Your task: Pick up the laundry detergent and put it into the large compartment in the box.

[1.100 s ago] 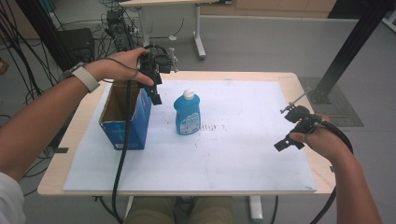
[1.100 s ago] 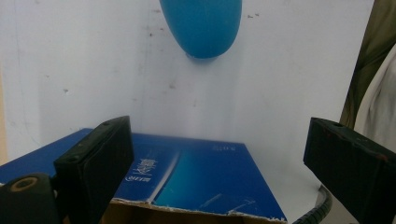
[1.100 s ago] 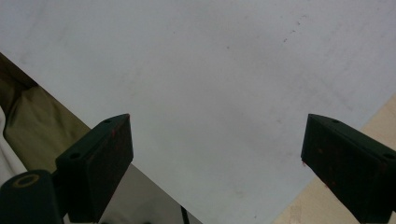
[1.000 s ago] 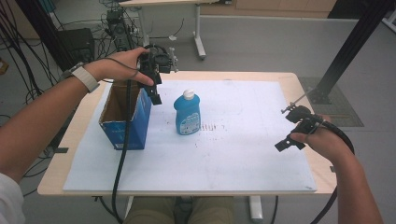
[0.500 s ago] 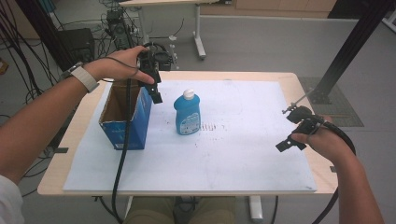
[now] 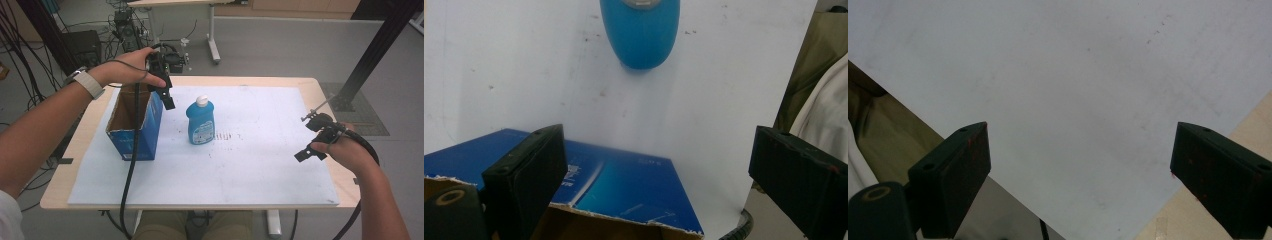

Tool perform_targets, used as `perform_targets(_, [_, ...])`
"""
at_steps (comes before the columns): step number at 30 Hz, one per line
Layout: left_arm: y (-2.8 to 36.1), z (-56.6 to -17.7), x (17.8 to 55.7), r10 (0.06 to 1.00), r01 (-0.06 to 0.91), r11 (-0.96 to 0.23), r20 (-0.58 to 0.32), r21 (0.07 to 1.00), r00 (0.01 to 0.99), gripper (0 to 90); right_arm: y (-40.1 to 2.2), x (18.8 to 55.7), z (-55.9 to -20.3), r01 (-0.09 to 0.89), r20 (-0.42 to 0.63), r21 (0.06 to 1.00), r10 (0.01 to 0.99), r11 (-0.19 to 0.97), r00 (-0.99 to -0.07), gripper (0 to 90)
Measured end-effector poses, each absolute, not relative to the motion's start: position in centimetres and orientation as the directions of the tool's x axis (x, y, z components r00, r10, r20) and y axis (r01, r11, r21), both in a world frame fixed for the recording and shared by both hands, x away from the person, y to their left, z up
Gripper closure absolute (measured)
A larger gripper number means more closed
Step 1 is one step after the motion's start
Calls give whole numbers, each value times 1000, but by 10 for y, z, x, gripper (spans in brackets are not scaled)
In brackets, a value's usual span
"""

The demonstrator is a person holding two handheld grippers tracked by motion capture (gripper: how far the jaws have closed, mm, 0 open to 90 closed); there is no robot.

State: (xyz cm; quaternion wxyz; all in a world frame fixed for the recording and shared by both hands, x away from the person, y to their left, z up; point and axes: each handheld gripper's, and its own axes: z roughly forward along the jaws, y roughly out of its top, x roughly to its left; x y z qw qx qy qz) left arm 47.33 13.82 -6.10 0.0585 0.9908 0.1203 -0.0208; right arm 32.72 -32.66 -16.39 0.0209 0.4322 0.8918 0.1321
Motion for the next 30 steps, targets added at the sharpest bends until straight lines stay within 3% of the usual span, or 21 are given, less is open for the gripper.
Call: perform_targets(30, [128, -63, 474, 334, 339, -934, -63, 110, 940, 74, -328, 327, -165, 767, 71, 254, 779, 590, -623, 90])
